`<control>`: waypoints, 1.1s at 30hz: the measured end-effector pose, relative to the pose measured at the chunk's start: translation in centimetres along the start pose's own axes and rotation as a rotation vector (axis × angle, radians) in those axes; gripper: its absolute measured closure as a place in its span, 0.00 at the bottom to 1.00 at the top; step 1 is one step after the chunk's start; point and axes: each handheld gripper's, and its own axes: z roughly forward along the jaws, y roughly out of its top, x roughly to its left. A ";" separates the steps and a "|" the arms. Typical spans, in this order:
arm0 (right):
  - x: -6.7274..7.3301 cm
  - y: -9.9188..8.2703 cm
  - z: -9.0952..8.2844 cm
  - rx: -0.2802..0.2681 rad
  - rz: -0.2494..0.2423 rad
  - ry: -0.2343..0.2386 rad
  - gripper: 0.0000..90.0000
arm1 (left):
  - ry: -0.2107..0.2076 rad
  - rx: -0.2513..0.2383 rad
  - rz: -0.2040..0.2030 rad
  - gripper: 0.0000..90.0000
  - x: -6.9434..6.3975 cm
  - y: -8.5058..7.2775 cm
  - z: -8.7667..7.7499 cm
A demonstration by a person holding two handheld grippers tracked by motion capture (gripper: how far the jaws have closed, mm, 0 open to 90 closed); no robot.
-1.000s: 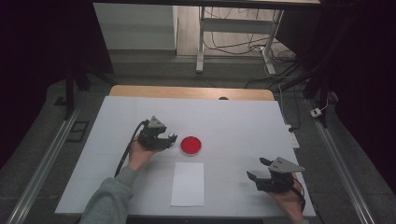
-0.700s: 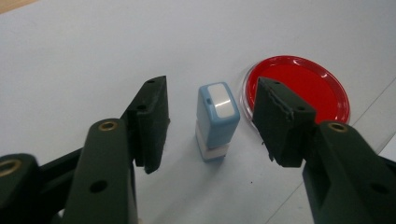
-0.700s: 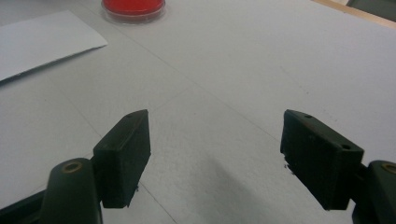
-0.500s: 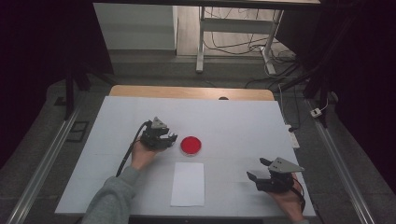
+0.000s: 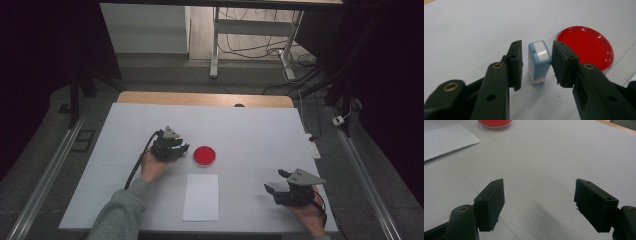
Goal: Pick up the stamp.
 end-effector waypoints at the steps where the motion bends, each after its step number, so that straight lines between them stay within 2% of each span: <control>1: 0.0 0.0 0.0 0.000 0.000 0.000 0.27 | 0.001 0.000 0.000 0.69 0.0 0.0 0.0; 8: 0.0 0.0 0.0 0.001 0.000 -0.001 0.27 | 0.004 0.003 0.000 0.79 0.0 0.0 0.0; 17: 0.0 0.0 0.0 0.004 0.002 -0.002 0.27 | 0.002 0.004 -0.001 0.83 0.1 -0.1 -0.1; 33: 0.0 -0.1 0.0 0.004 0.002 -0.002 0.27 | 0.014 0.002 0.002 0.84 0.3 -0.1 -0.4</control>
